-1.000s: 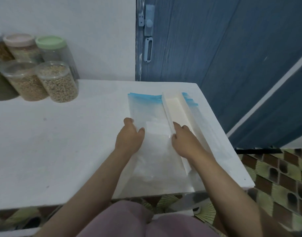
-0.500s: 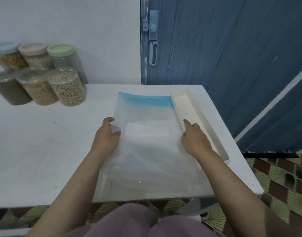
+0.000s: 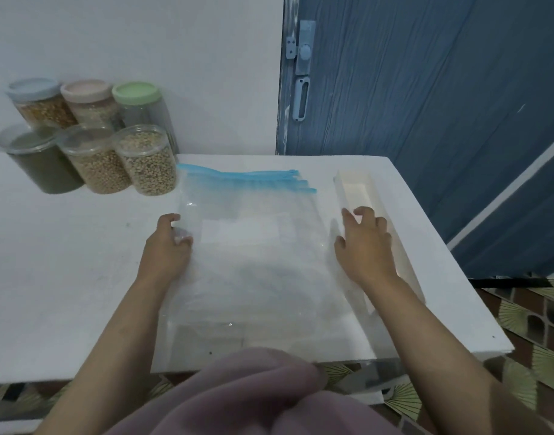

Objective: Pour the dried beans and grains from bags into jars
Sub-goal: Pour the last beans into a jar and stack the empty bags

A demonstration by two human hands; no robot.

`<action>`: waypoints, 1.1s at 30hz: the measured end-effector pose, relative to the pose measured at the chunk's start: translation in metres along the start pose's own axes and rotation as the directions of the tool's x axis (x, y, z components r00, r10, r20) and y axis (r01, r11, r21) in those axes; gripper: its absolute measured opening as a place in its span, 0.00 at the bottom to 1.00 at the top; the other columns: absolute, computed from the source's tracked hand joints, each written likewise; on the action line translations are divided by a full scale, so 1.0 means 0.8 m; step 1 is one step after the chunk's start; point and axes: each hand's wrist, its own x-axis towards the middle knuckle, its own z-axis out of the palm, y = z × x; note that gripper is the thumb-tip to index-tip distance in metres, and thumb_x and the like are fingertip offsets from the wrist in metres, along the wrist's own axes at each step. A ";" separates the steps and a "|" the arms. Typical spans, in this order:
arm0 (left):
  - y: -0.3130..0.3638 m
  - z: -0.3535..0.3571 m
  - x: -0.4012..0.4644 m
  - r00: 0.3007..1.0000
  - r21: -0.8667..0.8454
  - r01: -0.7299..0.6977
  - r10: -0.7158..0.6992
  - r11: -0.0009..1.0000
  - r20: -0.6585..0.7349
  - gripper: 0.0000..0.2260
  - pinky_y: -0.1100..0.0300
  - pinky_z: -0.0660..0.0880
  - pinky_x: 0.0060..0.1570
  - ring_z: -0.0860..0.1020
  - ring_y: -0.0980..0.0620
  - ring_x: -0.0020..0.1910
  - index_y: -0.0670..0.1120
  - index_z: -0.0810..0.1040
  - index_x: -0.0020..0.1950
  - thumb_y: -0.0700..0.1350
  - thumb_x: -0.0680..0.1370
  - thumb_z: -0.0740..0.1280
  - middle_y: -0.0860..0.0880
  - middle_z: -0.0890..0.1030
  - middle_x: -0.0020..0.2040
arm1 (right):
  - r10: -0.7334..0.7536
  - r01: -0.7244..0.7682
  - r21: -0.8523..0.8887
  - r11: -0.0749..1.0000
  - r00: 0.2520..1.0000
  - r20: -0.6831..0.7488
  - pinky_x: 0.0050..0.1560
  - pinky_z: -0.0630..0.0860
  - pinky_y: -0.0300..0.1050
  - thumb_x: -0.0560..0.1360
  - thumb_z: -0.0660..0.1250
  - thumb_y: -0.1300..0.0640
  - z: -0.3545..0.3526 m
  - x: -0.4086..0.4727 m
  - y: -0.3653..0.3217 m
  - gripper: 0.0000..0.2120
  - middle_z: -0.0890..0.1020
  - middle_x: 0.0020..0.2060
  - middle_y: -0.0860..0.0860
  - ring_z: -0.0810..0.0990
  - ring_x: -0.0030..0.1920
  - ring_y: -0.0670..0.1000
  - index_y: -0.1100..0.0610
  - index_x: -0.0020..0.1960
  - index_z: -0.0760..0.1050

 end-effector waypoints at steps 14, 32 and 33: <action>-0.021 -0.027 -0.008 0.981 -0.435 0.189 -0.152 0.880 0.118 0.21 0.61 0.75 0.43 0.78 0.52 0.48 0.51 0.70 0.71 0.38 0.79 0.64 0.49 0.78 0.63 | 0.198 -0.228 0.100 0.968 0.948 0.249 0.57 0.70 0.49 0.82 0.59 0.55 0.028 -0.013 -0.059 0.17 0.70 0.65 0.62 0.71 0.64 0.63 0.59 0.69 0.70; -0.049 -0.036 -0.077 0.946 0.408 -0.291 0.323 0.865 -0.010 0.17 0.54 0.74 0.36 0.77 0.44 0.49 0.49 0.70 0.67 0.52 0.80 0.63 0.45 0.71 0.61 | 0.162 -0.263 0.252 0.931 0.918 0.362 0.62 0.70 0.46 0.80 0.63 0.55 0.024 -0.050 -0.081 0.31 0.73 0.68 0.56 0.74 0.66 0.59 0.47 0.80 0.55; -0.051 -0.036 -0.075 0.926 0.409 -0.333 0.377 0.849 -0.030 0.14 0.51 0.75 0.39 0.76 0.44 0.52 0.47 0.73 0.64 0.49 0.79 0.65 0.44 0.71 0.62 | 0.145 -0.248 0.290 0.924 0.930 0.337 0.60 0.70 0.45 0.80 0.63 0.57 0.022 -0.051 -0.081 0.31 0.76 0.64 0.55 0.74 0.64 0.58 0.47 0.79 0.57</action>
